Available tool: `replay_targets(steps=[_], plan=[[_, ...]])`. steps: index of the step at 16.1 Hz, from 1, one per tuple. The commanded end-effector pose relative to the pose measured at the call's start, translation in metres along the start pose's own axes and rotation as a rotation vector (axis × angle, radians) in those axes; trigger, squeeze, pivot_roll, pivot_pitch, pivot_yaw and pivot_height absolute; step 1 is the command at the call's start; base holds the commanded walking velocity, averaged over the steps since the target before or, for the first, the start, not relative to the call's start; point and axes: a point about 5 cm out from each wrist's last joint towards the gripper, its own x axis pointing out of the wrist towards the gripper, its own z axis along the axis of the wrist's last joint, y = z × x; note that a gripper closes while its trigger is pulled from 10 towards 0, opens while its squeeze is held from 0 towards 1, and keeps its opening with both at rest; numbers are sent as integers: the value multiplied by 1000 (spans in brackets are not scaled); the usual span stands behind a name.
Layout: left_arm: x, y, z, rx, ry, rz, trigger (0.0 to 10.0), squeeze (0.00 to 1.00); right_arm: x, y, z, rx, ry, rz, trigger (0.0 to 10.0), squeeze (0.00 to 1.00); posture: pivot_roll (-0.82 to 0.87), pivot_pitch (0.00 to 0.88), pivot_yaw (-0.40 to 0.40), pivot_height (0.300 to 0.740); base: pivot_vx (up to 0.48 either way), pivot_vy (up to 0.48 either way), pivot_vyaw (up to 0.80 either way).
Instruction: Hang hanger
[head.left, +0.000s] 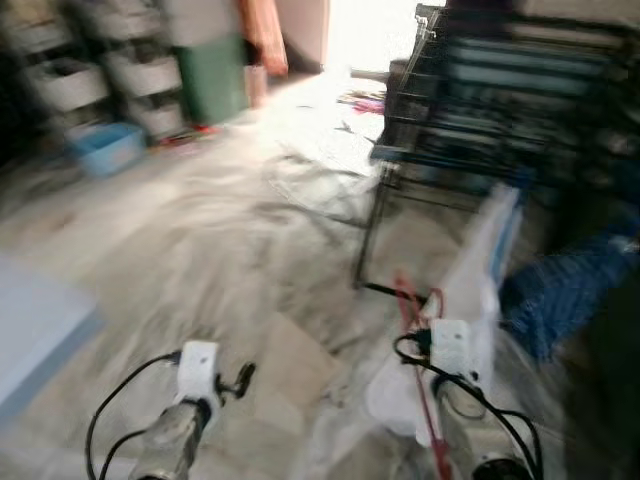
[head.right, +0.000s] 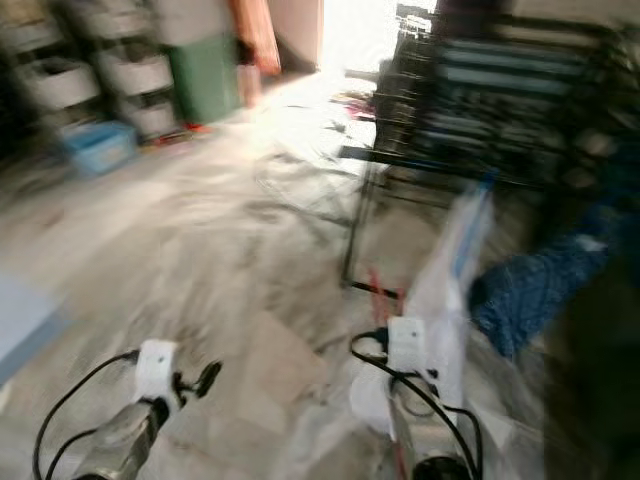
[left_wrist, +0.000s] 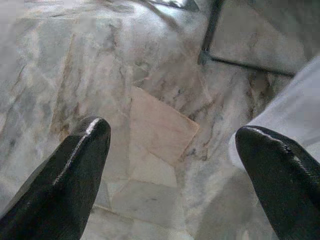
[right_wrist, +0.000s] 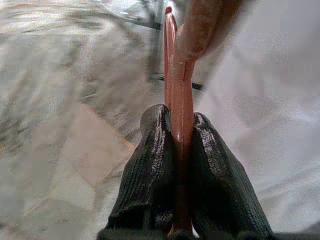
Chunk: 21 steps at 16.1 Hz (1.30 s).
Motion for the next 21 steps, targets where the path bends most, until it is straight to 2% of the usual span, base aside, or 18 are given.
replay_targets(steps=[1,10,12,17,21], plan=[[4,-9,4,4,-13,-28,10000,0,0,-13,2,-3,-4,-38,10000,0,-174,0,38,740,319,360,0],[5,-12,4,16,-13,-40,10000,0,0,-9,0,-4,-6,-33,10000,0,-172,0,40,740,324,355,0],[5,-13,3,21,-9,-47,10000,0,1,-12,9,-7,-50,-63,10000,0,-171,0,38,740,369,0,-434],[5,-16,3,21,-10,-54,10000,0,3,-13,14,0,-68,-66,10000,0,-171,0,35,740,342,0,-728],[5,-19,1,16,-8,-57,10000,0,2,-13,16,-5,-83,-68,10000,0,-173,0,30,740,148,0,0]])
